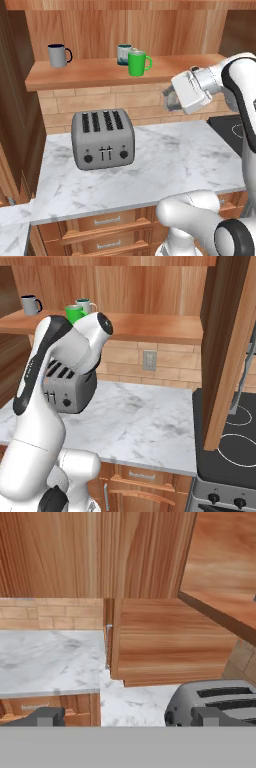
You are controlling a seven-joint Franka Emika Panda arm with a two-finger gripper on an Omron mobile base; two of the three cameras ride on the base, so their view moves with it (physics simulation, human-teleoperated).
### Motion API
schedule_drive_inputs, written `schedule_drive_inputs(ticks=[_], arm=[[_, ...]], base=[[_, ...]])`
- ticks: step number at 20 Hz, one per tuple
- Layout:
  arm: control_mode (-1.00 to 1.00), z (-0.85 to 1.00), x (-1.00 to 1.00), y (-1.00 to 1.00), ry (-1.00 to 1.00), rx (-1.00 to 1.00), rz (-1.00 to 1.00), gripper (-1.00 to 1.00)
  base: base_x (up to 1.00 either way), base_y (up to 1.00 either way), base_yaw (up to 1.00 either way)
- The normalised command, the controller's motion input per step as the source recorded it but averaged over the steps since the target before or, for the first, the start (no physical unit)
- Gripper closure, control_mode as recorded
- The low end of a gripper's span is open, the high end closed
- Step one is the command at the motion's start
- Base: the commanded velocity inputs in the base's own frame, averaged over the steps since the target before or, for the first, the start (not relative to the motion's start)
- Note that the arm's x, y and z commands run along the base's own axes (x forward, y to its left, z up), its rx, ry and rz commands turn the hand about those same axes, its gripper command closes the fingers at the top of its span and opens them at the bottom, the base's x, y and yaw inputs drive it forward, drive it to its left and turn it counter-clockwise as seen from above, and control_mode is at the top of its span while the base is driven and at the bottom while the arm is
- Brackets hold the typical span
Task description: Pick the mug on the counter and place it in the cabinet with the handle facing the right, like the mugs already inside.
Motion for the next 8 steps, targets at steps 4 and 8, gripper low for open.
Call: schedule_drive_inputs(ticks=[4,8], arm=[[-1.00,-0.21,-0.69,0.12,0.00,-0.08,-0.03,-1.00],[-1.00,-0.30,-0.54,0.14,0.00,-0.18,-0.05,-1.00]], base=[[0.00,0.00,0.00],[0.00,0.00,0.00]])
